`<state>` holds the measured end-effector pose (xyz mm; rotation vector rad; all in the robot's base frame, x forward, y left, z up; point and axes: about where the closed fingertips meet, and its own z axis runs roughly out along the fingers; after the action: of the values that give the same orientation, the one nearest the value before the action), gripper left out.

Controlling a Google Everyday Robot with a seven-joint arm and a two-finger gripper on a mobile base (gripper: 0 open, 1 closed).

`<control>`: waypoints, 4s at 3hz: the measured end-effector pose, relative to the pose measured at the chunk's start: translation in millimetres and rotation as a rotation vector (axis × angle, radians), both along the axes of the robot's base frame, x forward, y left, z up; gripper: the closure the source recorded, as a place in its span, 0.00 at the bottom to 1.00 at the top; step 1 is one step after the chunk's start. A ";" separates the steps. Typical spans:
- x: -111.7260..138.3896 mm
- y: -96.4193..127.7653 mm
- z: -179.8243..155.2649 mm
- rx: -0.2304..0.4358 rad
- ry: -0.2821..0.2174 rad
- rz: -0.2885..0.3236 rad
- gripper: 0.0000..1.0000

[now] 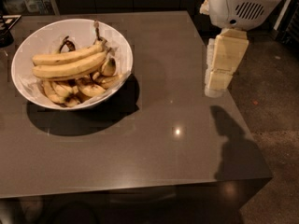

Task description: Pick banana from white bowl

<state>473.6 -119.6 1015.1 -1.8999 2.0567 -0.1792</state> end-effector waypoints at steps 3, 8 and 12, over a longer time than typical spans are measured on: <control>2.9 98.7 4.5 -0.122 -0.101 0.293 0.00; 50.7 179.7 -13.8 -0.197 -0.175 0.370 0.00; 51.5 220.8 -24.8 -0.092 -0.112 0.562 0.00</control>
Offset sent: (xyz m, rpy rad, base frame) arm 0.0164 0.1192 -0.0154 -0.1522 -0.0530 0.3495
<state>525.1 101.2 990.3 -2.3756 1.3940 -0.2354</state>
